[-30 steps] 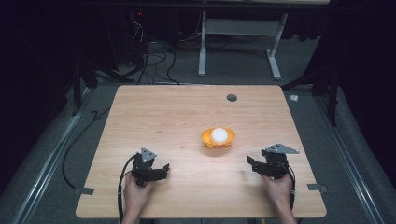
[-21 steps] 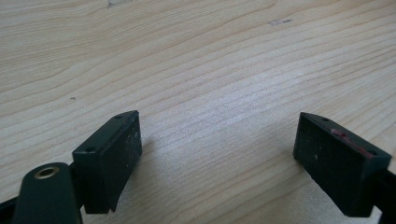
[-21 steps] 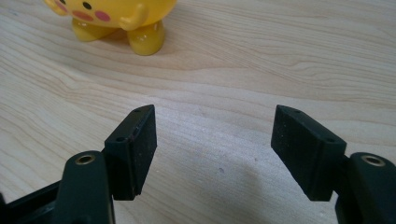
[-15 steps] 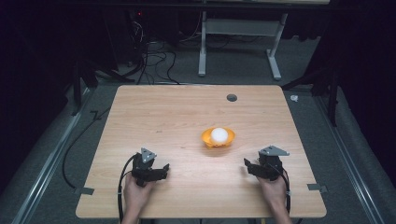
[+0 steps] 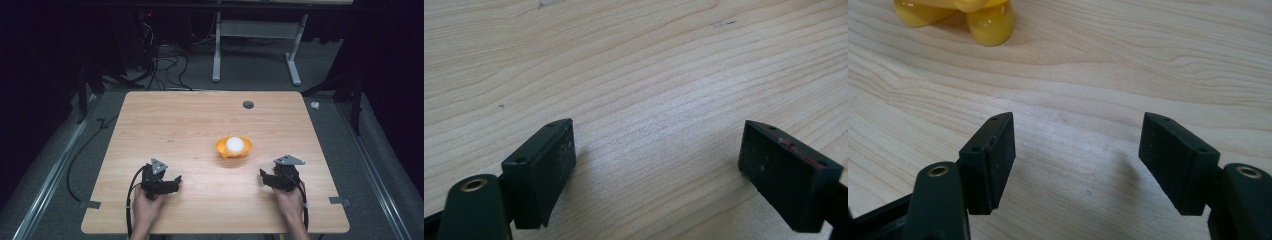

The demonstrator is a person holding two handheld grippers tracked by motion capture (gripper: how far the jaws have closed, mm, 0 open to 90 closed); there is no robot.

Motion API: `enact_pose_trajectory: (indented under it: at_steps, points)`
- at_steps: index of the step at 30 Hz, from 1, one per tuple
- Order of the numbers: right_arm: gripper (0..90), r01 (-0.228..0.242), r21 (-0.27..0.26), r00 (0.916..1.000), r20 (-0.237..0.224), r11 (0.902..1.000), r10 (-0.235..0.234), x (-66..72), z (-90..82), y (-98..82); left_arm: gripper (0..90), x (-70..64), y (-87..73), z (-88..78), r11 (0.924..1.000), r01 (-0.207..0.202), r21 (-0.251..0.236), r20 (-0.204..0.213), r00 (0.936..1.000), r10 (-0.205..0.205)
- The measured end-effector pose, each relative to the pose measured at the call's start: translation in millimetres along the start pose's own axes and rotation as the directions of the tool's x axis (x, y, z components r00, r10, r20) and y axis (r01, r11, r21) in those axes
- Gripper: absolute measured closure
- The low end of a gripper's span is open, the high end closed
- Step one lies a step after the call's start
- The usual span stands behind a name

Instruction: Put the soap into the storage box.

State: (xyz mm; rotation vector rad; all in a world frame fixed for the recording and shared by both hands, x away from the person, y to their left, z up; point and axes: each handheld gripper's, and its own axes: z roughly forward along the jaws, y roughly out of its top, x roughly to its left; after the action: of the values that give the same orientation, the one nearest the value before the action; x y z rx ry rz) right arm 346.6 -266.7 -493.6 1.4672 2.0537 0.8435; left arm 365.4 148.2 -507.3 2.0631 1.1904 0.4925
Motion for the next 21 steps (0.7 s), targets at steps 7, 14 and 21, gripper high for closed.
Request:
enact_pose_trajectory:
  at_steps: [7, 14, 21]
  points:
    - [30.3, 0.01, 0.009, 0.9997, -0.021, 0.9999, -0.009, 6.4, 9.1, -0.6, 15.7, -0.1, 0.0, 0.0, 1.0, 0.0, 0.0, 0.001, 1.0, 0.0]
    - [29.8, 0.01, -0.006, 0.9996, -0.028, 0.9999, -0.01, 8.1, 9.5, -2.5, 15.7, -0.1, -0.1, 0.0, 1.0, -0.001, 0.0, 0.0, 1.0, 0.001]
    - [29.7, 0.011, -0.006, 0.9994, -0.033, 0.9999, -0.011, 8.3, 9.4, -2.6, 15.7, -0.1, -0.2, -0.1, 1.0, -0.002, -0.001, 0.0, 1.0, 0.002]
